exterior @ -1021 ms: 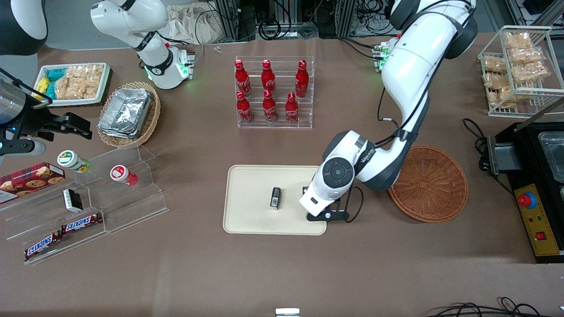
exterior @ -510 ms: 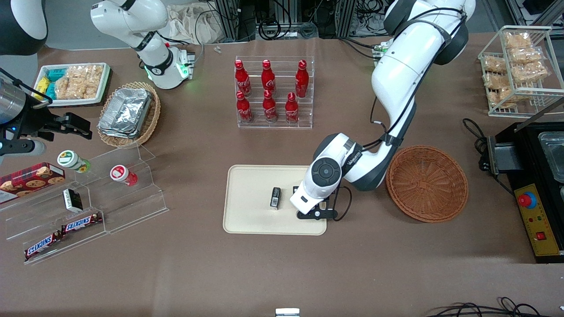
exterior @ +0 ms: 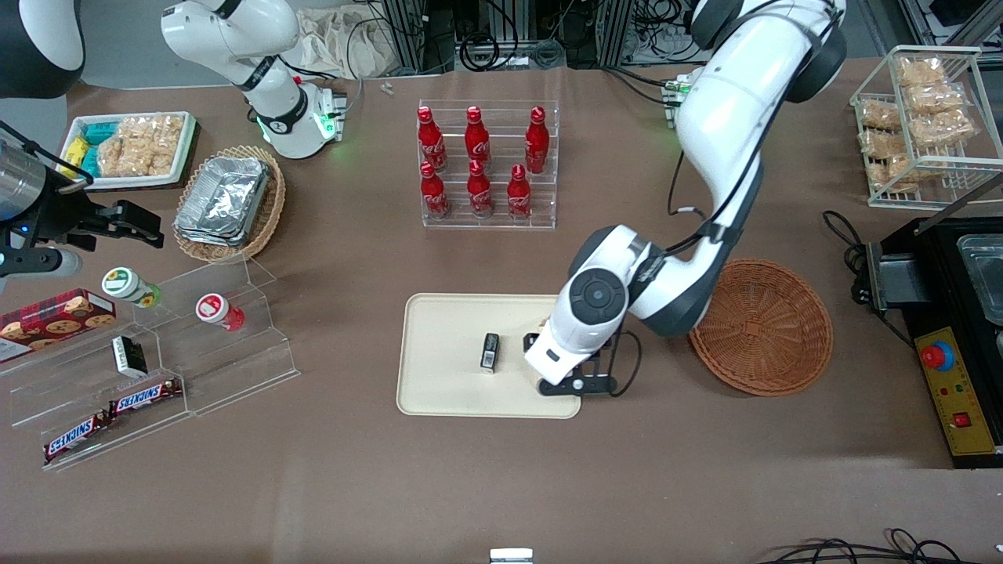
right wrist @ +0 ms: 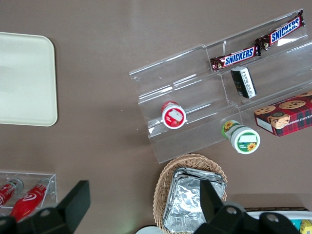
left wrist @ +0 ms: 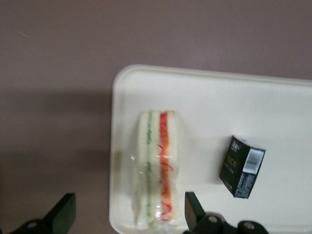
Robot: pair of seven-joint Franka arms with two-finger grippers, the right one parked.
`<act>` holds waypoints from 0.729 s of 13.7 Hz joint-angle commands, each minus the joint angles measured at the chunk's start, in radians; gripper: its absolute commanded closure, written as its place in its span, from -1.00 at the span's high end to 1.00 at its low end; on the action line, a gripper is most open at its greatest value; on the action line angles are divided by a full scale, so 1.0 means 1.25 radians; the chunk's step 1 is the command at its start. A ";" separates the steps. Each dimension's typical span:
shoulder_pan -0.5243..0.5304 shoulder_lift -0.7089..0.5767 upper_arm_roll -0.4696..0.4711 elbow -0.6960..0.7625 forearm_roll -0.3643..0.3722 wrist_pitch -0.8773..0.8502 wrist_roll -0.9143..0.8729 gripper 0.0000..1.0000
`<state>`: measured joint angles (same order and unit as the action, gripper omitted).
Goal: Place sandwich from basket to tray
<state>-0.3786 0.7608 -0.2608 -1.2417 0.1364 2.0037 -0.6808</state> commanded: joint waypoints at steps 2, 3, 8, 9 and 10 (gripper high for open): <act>0.089 -0.261 0.000 -0.249 0.004 -0.009 0.046 1.00; 0.105 -0.317 -0.001 -0.301 0.003 -0.010 0.063 1.00; 0.195 -0.516 0.000 -0.480 -0.006 -0.010 0.122 1.00; 0.218 -0.545 -0.001 -0.501 -0.010 -0.010 0.139 1.00; 0.228 -0.570 0.000 -0.515 -0.012 -0.012 0.159 1.00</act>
<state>-0.1385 0.1444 -0.2546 -1.7937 0.1351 1.9697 -0.5328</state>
